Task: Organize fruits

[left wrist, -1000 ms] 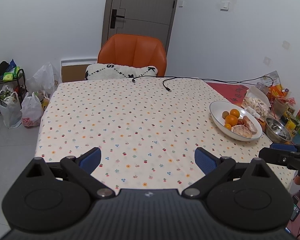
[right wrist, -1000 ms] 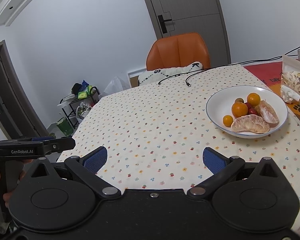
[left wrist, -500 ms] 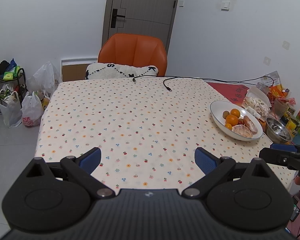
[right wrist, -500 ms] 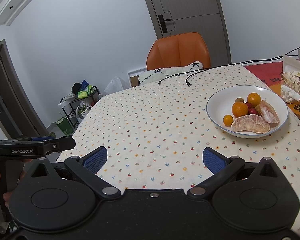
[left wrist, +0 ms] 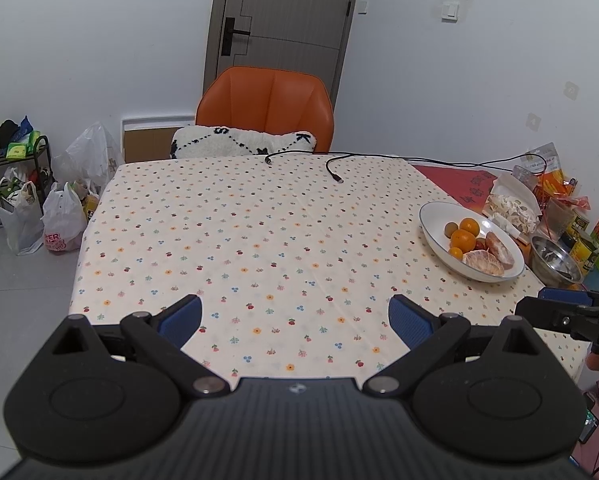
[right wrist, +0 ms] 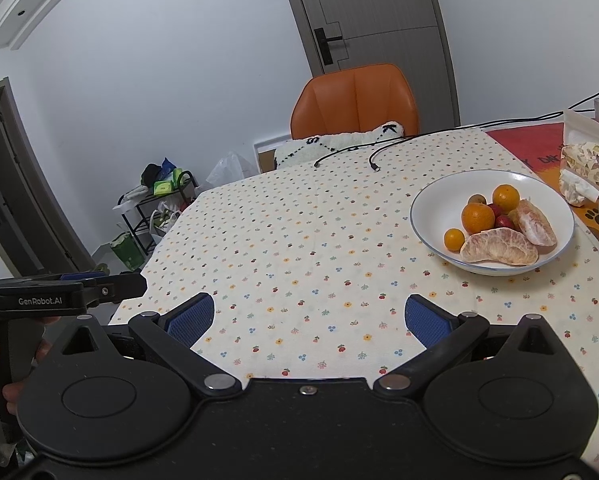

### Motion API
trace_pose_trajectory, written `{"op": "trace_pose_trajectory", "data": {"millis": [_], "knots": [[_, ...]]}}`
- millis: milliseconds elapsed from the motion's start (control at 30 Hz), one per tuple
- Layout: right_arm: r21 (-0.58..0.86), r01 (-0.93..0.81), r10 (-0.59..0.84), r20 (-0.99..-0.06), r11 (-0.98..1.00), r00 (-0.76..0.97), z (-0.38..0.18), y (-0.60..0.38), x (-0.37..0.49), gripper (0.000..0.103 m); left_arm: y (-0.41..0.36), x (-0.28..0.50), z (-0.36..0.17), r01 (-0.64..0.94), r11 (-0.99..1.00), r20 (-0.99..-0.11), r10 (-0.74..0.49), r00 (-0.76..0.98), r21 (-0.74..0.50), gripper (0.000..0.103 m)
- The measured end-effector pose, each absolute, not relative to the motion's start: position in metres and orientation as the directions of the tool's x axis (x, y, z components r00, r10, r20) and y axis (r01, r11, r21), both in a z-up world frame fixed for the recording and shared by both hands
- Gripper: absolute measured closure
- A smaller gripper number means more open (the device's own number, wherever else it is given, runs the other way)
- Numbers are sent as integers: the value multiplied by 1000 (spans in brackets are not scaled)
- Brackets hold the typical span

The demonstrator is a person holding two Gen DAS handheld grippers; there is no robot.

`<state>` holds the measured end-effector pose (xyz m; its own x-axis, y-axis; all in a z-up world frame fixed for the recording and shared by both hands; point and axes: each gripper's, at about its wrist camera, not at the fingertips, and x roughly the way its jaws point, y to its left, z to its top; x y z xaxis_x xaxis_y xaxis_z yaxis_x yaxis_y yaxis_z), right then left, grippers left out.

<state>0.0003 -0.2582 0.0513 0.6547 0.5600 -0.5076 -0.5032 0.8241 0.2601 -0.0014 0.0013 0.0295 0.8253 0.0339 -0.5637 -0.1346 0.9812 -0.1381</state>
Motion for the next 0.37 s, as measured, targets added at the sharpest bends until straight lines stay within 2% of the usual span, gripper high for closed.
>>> {"op": "trace_pose_trajectory", "data": {"millis": [367], "knots": [[265,-498,558,-507,826,657,49,-264,4,0,0,-3,32,-134,982,-552,37,833,-136,4]]}}
